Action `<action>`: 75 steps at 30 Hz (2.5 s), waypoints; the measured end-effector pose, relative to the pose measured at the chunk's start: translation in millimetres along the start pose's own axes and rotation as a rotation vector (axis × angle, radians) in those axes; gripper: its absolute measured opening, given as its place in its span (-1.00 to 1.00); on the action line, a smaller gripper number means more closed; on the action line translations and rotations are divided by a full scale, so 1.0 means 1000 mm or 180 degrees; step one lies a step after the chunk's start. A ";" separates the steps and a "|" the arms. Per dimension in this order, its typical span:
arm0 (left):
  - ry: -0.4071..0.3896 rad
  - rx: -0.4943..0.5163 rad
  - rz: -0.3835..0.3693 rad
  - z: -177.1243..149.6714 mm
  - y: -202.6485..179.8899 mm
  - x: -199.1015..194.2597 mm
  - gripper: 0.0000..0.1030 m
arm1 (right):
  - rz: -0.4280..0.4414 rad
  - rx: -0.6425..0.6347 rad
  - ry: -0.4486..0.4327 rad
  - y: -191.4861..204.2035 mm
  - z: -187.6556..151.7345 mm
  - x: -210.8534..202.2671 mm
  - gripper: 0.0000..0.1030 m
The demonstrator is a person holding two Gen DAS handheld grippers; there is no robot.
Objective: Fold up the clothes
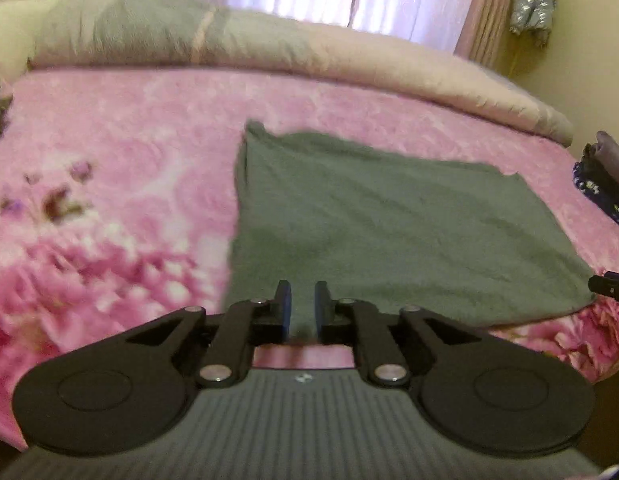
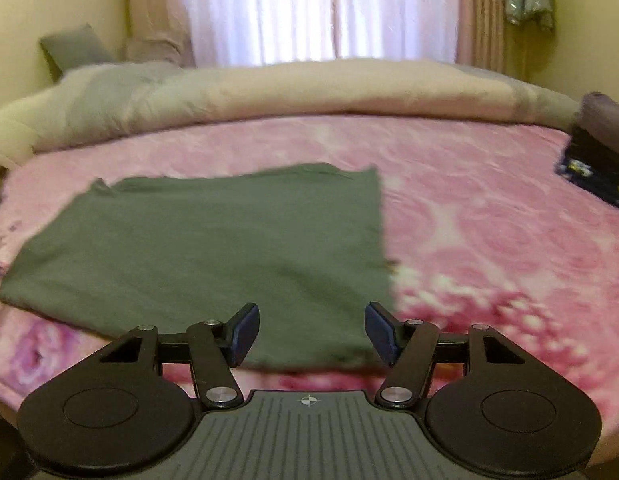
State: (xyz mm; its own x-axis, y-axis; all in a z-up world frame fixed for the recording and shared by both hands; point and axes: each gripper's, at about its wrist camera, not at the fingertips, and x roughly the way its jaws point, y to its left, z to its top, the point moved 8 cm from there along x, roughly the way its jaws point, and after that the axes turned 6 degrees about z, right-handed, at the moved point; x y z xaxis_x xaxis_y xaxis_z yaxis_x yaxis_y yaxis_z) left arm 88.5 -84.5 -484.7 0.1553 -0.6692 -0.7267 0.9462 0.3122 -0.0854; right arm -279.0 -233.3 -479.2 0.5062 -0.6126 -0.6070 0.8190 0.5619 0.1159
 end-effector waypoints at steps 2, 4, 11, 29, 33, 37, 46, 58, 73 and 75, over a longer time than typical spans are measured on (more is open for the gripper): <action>0.0136 0.0032 0.0127 -0.016 -0.007 0.010 -0.78 | -0.0180 0.0139 0.0300 -0.008 -0.016 0.014 0.22; 0.0150 0.0077 0.0238 -0.024 -0.010 0.003 -0.78 | -0.0264 0.0251 0.0440 -0.014 -0.027 0.011 0.22; 0.0359 -0.0050 0.0548 -0.045 -0.017 -0.050 -0.60 | -0.0217 0.0608 0.0406 -0.016 -0.043 -0.049 0.22; -0.0166 0.0155 0.0743 -0.038 -0.050 -0.190 -0.40 | 0.0035 0.0445 0.0282 0.021 -0.040 -0.118 0.22; -0.0231 0.0115 0.0747 -0.032 -0.045 -0.199 -0.40 | -0.0030 0.0421 0.0362 0.015 -0.046 -0.119 0.22; -0.0248 0.0071 0.0739 -0.029 -0.040 -0.199 -0.35 | -0.0067 0.0423 0.0398 0.013 -0.047 -0.118 0.22; -0.0116 0.0059 0.0595 -0.029 -0.041 -0.171 -0.35 | -0.0017 0.0418 0.0587 0.020 -0.059 -0.098 0.22; -0.0002 -0.0350 -0.0513 0.034 -0.055 -0.075 -0.36 | 0.0722 0.1949 -0.0072 -0.084 -0.001 -0.047 0.22; 0.0378 -0.0553 -0.0781 0.067 -0.007 0.059 -0.52 | 0.1478 0.2207 0.0575 -0.136 0.030 0.081 -0.16; 0.0414 -0.0608 -0.0838 0.064 -0.004 0.064 -0.52 | 0.1607 0.2333 0.0611 -0.141 0.032 0.088 -0.16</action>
State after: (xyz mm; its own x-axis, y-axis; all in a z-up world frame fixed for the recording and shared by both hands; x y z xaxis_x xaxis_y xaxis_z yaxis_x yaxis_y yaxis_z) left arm 112.9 -171.8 -487.2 -0.1362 -0.6559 -0.7425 0.8768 0.2690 -0.3985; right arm -341.1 -384.7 -523.6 0.8514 -0.2498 -0.4612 0.5119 0.2038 0.8345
